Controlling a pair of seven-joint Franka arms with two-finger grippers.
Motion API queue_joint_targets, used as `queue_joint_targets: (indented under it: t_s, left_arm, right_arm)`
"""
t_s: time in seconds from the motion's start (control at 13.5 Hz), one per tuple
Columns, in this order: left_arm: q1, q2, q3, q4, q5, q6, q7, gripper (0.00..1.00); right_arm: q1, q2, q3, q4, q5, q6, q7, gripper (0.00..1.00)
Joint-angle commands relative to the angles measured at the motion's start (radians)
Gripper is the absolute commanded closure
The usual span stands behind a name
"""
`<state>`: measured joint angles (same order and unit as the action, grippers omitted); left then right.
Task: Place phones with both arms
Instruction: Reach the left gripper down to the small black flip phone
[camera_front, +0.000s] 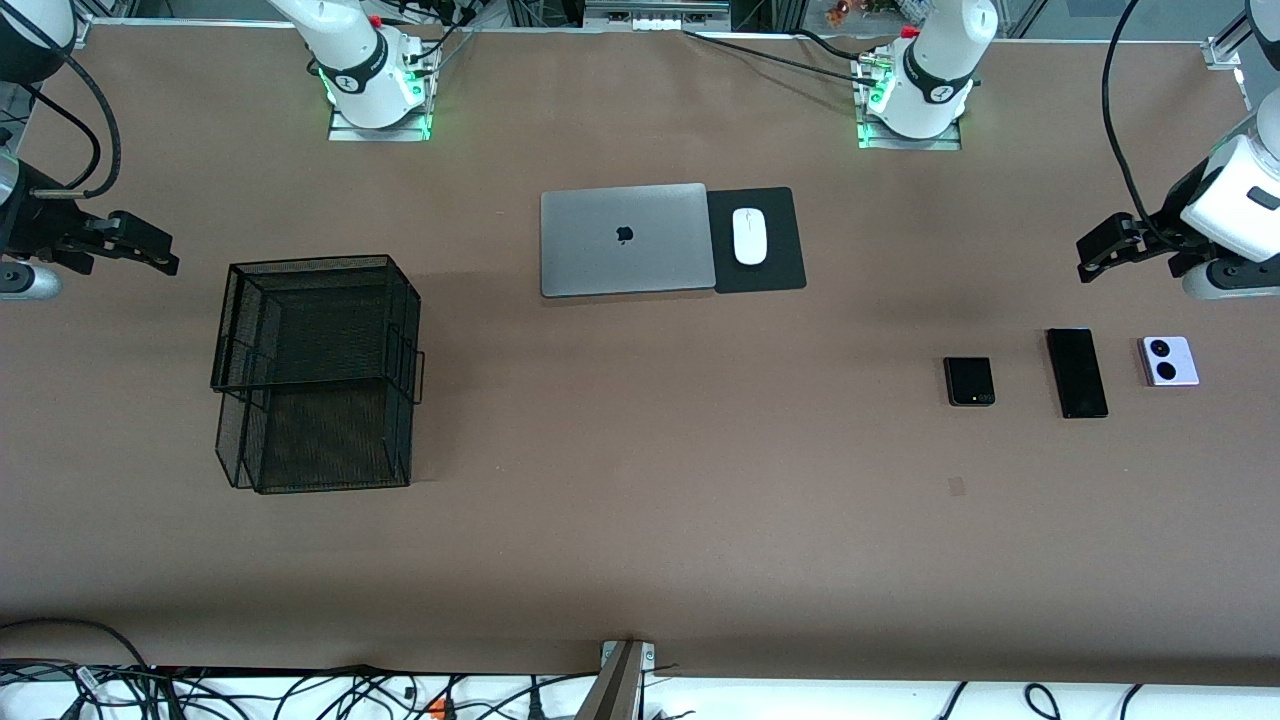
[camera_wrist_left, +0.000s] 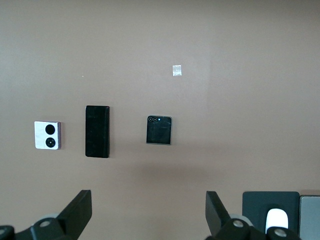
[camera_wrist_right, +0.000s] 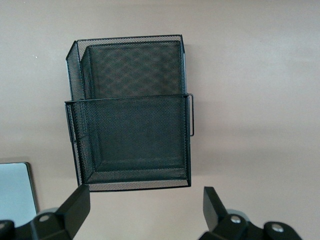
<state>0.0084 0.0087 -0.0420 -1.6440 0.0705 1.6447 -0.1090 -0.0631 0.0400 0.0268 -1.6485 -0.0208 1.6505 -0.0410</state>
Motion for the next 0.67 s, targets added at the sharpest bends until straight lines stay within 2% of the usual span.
queue_joint_targets:
  t_s: [0.0, 0.3, 0.59]
  left_arm:
    - [0.001, 0.014, -0.001, 0.035, 0.011, -0.028, 0.014, 0.0]
    - [-0.001, 0.016, -0.001, 0.027, -0.003, -0.064, -0.004, 0.0]
    - [0.007, 0.077, 0.004, 0.053, -0.07, -0.133, -0.054, 0.0]
  right_arm:
    - [-0.012, -0.012, 0.01, 0.019, 0.012, -0.015, -0.004, 0.0]
    - [-0.012, -0.011, 0.007, 0.023, 0.016, -0.012, -0.004, 0.0]
    - [-0.012, -0.011, 0.007, 0.023, 0.016, -0.014, -0.004, 0.0]
